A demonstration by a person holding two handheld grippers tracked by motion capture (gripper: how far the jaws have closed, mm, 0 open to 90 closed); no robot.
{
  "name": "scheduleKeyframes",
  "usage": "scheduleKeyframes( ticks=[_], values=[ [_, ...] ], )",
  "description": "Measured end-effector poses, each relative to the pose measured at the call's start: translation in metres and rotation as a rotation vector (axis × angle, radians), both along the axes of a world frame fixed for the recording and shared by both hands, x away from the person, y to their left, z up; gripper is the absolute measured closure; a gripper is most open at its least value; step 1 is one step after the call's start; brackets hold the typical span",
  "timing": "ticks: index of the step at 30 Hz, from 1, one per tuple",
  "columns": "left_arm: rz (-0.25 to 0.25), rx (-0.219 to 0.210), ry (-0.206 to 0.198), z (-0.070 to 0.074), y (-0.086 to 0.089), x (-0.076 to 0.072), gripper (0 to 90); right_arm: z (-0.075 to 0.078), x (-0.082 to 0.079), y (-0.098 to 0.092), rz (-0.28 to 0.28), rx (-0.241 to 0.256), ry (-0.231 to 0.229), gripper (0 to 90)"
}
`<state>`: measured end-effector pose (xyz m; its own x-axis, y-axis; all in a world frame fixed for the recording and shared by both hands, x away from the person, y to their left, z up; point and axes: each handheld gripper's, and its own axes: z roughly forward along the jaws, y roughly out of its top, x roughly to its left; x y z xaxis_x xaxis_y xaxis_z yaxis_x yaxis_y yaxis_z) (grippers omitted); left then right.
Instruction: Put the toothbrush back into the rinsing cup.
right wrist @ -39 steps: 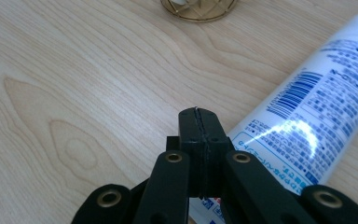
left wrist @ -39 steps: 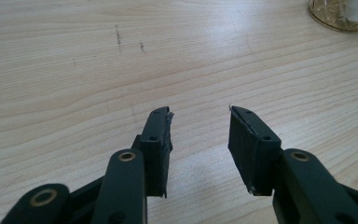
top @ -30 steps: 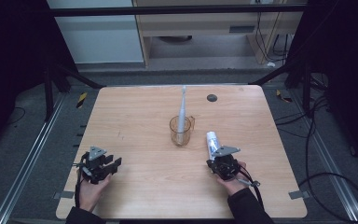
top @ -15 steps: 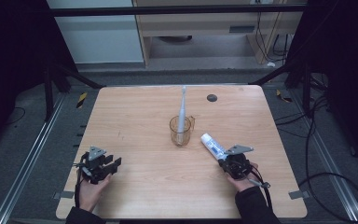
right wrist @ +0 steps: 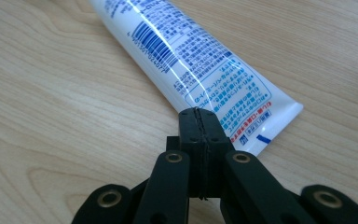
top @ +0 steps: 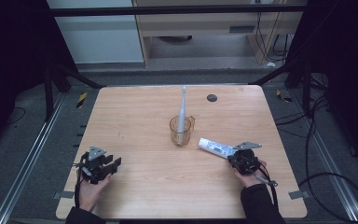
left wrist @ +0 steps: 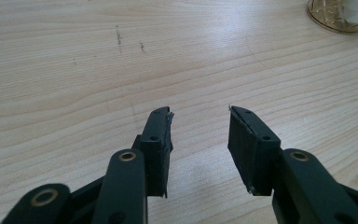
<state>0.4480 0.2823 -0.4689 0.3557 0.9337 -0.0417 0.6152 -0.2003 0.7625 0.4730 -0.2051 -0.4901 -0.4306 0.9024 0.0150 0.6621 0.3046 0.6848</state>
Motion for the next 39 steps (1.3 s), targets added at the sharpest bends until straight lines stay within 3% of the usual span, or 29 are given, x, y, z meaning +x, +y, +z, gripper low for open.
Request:
scheduleKeyframes(
  ticks=[6,11,17,25,29,32,39],
  values=[
    [0.002,0.0,0.0,0.0,0.0,0.0,59.0,0.0,0.005,-0.005,-0.025,-0.002,-0.007,90.0],
    [0.007,0.001,-0.006,0.0,0.001,0.0,59.4,0.009,0.003,-0.002,-0.026,0.027,-0.036,90.0],
    [0.011,0.005,-0.007,0.0,0.0,0.001,59.6,0.025,0.01,0.012,-0.003,0.073,-0.083,90.0],
    [0.013,0.011,-0.003,0.0,0.002,0.001,60.0,0.034,0.033,0.037,-0.006,0.121,-0.117,90.0],
    [0.014,0.01,-0.003,0.0,0.002,0.001,60.0,0.033,0.049,0.051,-0.021,0.147,-0.121,90.0],
    [0.012,0.012,-0.007,0.0,0.001,0.001,60.1,0.028,0.059,0.06,-0.023,0.134,-0.129,90.0],
    [0.013,0.008,-0.006,0.0,0.002,0.001,60.2,0.014,0.076,0.065,-0.054,0.105,-0.079,90.0]
  ],
)
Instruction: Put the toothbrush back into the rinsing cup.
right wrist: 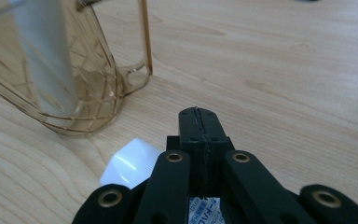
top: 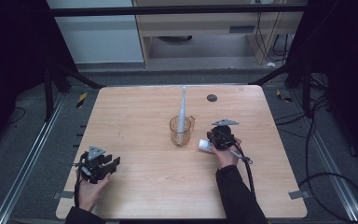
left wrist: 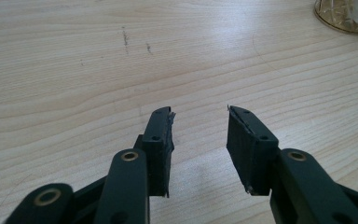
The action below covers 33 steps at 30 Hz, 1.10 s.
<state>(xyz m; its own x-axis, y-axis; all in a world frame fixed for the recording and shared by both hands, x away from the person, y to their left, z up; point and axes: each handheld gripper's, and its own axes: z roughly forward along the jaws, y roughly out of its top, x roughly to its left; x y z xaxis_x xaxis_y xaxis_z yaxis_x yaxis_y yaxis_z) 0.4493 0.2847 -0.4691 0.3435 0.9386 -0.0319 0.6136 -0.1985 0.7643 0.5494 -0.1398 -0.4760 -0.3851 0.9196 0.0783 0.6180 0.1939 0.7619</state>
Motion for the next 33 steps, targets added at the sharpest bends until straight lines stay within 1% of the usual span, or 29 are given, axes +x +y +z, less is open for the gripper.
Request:
scheduleKeyframes(
  ticks=[2,5,10,11,14,15,22,27,33],
  values=[
    [-0.001,0.002,0.0,0.0,0.0,0.0,60.2,-0.003,0.001,0.0,0.006,-0.018,0.014,90.0],
    [-0.003,0.003,-0.001,0.0,-0.001,0.0,60.2,-0.003,-0.001,0.001,0.016,-0.034,0.015,90.0],
    [-0.003,0.003,0.0,0.0,-0.001,0.0,60.2,-0.001,-0.005,0.004,0.069,-0.041,0.039,90.0],
    [-0.003,0.003,0.0,0.0,-0.001,0.0,60.2,-0.001,-0.007,0.005,0.081,-0.051,0.039,90.0],
    [-0.004,0.003,0.0,0.0,-0.002,0.0,60.2,0.001,-0.011,0.006,0.106,-0.057,0.051,90.0],
    [-0.003,0.002,0.0,0.0,-0.002,0.0,60.2,0.001,-0.013,0.007,0.117,-0.061,0.057,90.0],
    [-0.006,0.003,0.001,0.0,-0.003,-0.001,60.2,0.001,-0.027,0.004,0.163,-0.04,0.078,90.0],
    [-0.006,0.001,0.003,0.0,-0.003,-0.001,60.1,0.004,-0.036,0.002,0.198,-0.069,0.084,90.0],
    [-0.007,0.001,0.006,-0.001,-0.004,0.0,60.1,0.004,-0.053,-0.001,0.249,-0.06,0.093,90.0]
  ],
)
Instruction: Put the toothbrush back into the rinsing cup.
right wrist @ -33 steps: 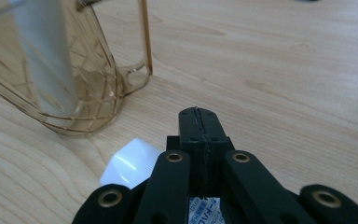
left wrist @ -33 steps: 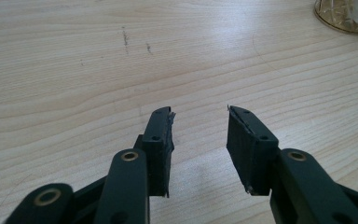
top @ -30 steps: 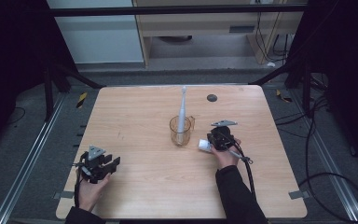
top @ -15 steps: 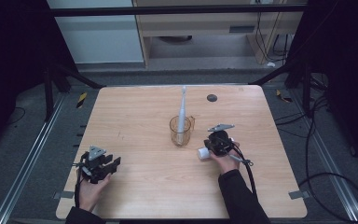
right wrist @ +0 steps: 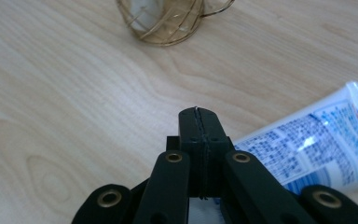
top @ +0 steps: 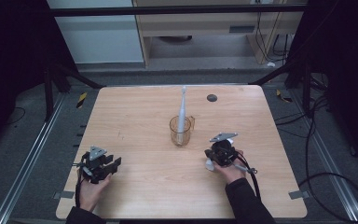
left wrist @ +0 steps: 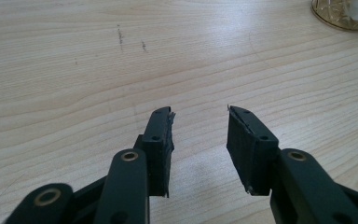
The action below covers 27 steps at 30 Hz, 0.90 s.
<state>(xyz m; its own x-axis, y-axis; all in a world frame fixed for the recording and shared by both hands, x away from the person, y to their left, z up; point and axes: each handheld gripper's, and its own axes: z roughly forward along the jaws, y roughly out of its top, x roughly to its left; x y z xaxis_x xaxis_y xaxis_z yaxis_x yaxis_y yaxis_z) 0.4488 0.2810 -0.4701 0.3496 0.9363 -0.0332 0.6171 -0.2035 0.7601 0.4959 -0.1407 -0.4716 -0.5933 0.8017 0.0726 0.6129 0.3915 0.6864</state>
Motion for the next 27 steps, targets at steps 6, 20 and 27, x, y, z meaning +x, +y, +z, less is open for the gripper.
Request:
scheduleKeyframes(
  ticks=[6,20,27],
  values=[
    [-0.001,0.003,-0.002,0.0,-0.001,0.0,60.2,-0.001,-0.017,-0.006,0.037,0.003,-0.003,90.0],
    [-0.002,0.004,-0.002,0.0,-0.002,-0.001,60.2,-0.005,-0.03,-0.022,0.027,-0.027,0.01,90.0],
    [-0.001,0.004,-0.002,0.0,-0.001,0.0,60.2,-0.006,-0.032,-0.03,0.015,-0.031,0.013,90.0]
  ],
)
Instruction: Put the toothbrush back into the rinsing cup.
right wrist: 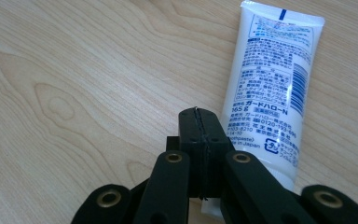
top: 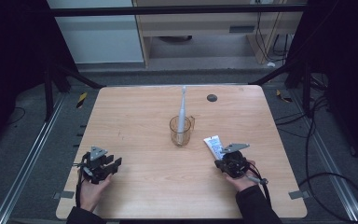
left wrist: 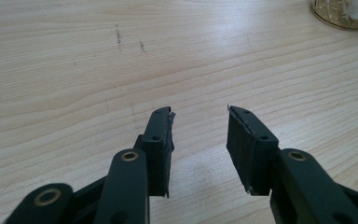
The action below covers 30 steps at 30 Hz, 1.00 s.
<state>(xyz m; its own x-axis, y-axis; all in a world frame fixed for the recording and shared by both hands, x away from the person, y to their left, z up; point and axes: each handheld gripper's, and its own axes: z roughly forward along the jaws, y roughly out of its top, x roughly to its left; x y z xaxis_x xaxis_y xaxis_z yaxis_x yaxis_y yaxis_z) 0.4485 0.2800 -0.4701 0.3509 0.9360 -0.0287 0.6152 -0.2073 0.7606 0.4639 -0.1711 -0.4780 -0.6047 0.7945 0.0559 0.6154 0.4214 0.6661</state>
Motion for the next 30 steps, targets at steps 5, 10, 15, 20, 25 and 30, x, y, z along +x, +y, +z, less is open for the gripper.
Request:
scheduleKeyframes(
  ticks=[5,10,15,20,25,30],
  values=[
    [0.0,0.0,-0.001,0.0,0.001,0.0,60.0,0.0,-0.001,0.0,-0.003,-0.013,-0.003,90.0],
    [0.002,-0.003,-0.003,0.0,0.002,0.0,59.4,0.008,-0.003,-0.002,-0.008,0.01,-0.028,87.8],
    [0.004,-0.003,-0.003,0.0,0.002,0.001,58.2,0.023,-0.001,-0.007,-0.049,0.022,-0.066,82.9],
    [0.006,0.0,-0.001,-0.001,0.002,0.001,56.9,0.034,0.007,-0.012,-0.097,0.001,-0.078,73.7],
    [0.007,0.003,-0.002,-0.001,0.002,0.002,56.4,0.04,0.016,-0.011,-0.127,-0.015,-0.085,66.0],
    [0.005,0.007,-0.001,0.0,0.003,0.001,56.2,0.041,0.023,-0.005,-0.145,-0.048,-0.076,55.7]
  ],
)
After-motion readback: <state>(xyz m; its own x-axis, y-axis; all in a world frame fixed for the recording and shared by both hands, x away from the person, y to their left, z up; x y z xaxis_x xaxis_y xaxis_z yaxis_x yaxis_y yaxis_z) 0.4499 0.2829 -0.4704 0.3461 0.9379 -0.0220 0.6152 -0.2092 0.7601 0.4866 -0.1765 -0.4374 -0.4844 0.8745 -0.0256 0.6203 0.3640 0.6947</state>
